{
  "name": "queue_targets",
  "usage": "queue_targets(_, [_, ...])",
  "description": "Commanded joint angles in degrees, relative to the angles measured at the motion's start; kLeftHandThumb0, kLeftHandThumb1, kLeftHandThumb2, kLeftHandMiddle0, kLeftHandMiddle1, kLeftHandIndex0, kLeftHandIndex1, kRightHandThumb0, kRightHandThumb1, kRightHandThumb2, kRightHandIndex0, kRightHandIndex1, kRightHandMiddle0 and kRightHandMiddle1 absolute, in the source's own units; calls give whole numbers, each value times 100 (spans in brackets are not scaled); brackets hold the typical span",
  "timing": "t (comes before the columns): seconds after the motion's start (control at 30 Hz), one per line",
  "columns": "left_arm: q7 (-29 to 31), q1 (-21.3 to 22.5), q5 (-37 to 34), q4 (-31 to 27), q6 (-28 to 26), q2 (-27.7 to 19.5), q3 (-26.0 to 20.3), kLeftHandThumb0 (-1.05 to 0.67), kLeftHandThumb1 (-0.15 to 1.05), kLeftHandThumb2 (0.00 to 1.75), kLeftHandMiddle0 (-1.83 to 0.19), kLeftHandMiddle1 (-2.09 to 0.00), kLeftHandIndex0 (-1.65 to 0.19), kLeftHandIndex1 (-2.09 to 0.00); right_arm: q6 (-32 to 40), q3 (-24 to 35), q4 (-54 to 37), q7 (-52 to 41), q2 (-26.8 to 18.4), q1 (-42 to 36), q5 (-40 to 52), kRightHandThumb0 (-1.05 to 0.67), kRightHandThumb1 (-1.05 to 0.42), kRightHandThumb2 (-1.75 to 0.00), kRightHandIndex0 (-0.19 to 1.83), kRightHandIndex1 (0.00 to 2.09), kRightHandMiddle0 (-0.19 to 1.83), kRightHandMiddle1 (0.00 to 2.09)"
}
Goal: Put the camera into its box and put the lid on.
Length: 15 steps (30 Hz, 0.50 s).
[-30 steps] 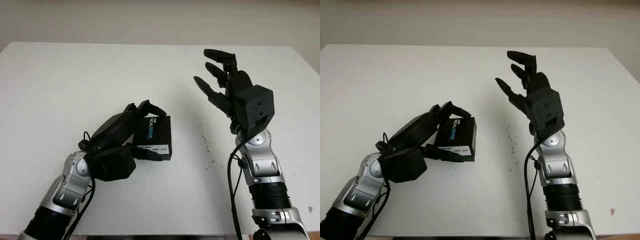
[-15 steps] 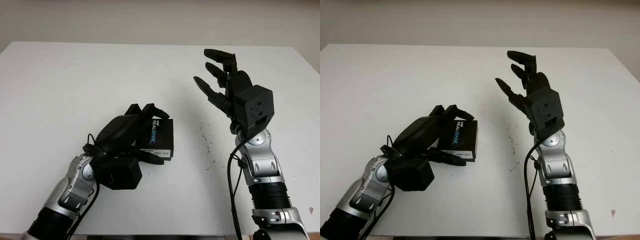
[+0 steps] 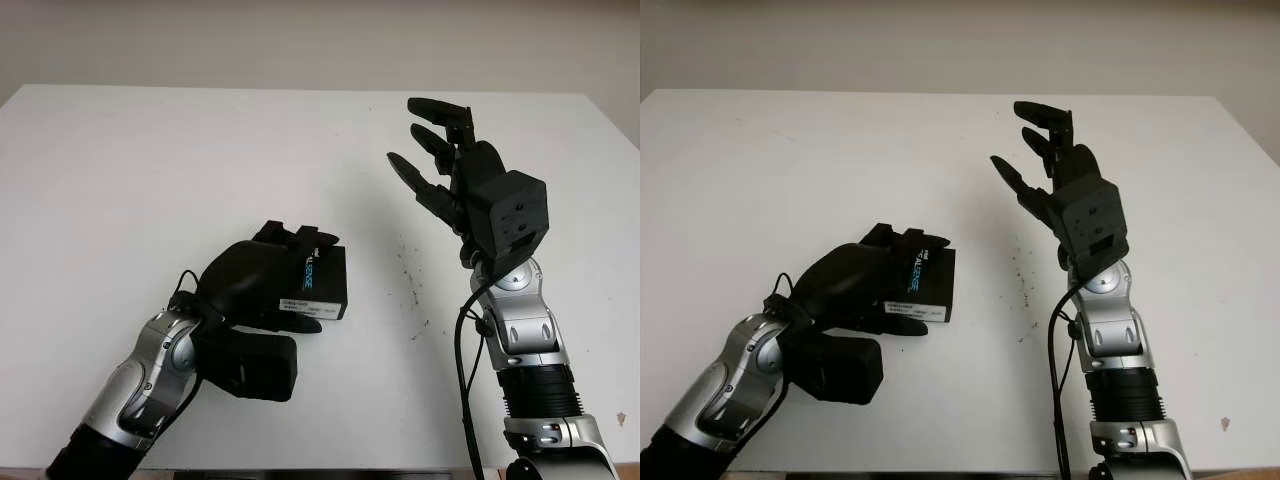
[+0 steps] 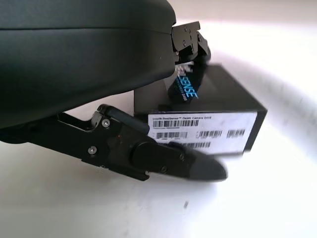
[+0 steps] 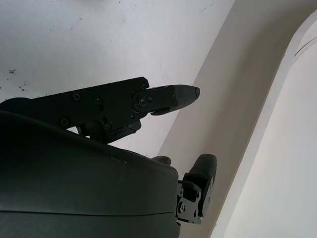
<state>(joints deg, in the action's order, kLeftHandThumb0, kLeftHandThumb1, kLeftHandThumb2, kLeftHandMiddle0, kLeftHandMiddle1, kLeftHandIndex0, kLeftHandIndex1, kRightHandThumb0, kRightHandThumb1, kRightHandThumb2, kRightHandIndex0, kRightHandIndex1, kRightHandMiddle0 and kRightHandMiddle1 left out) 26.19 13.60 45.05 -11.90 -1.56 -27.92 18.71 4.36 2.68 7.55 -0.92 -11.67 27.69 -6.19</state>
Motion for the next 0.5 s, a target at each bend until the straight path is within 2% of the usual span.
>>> queue_targets(0.0, [235,-74,76,-132,-72,-52,145,-86,105,43,19,-1,19,-1,-61,4,-94,6,11,-2,18,-30,-105,-18,6,46,-19,102])
queue_targets(0.27, [594,-40,-23,-128,-146,-98,127,-97,105,59,19,0,19,0,6,-6,-141,4,-4,-14,-10,-30,-105,-19,5,46,-19,100])
queue_targets(0.47, [915,-59,-527,-142,-304,-104,-8,-98,105,57,19,0,19,0,90,2,-174,-6,11,-9,8,-30,-105,-18,5,45,-19,99])
